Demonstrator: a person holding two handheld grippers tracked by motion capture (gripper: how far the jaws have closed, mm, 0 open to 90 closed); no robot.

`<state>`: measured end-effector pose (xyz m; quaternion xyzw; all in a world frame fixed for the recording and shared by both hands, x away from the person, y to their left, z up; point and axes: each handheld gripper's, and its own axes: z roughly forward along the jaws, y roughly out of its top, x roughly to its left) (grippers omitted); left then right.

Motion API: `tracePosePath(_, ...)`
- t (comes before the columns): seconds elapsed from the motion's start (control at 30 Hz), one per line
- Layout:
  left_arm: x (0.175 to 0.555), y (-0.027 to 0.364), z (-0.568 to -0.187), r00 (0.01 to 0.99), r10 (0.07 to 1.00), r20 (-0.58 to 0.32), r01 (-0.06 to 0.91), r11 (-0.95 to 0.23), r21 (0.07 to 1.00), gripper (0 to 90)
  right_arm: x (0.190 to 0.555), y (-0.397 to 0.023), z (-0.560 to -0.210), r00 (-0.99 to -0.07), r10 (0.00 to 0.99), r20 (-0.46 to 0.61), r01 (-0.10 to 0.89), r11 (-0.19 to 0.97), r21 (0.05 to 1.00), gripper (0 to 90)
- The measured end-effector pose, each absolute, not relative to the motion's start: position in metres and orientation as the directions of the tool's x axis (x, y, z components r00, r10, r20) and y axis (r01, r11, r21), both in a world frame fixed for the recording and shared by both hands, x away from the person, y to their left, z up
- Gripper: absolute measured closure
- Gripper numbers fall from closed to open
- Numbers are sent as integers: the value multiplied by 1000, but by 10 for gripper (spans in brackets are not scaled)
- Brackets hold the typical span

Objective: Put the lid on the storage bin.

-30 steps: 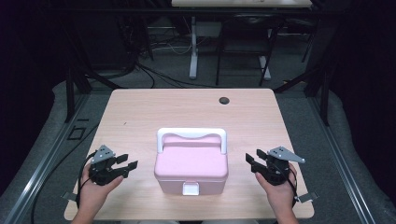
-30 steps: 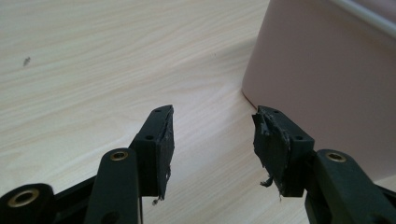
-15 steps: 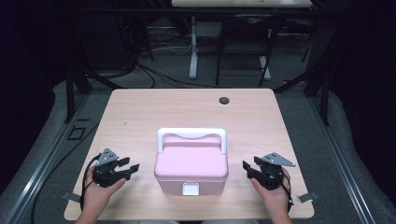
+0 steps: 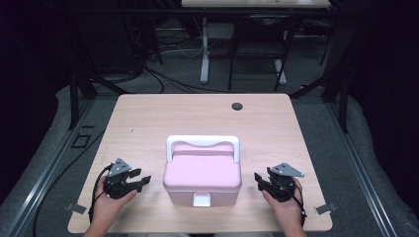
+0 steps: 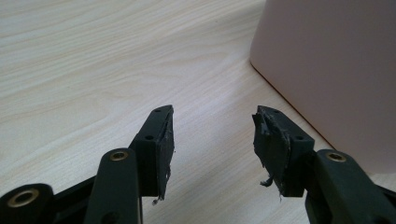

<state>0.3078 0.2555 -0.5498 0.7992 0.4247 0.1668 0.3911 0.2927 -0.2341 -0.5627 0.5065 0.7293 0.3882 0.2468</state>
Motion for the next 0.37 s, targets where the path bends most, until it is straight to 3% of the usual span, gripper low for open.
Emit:
tracePosePath(0.27, 309, 254, -549, 594, 796, -115, 555, -302, 775, 496, 293, -235, -564, -368, 930, 1, 542, 214, 813, 432)
tracePosePath(0.37, 310, 254, -549, 595, 800, -77, 541, -328, 774, 490, 293, -241, -562, -345, 938, -22, 535, 216, 817, 416)
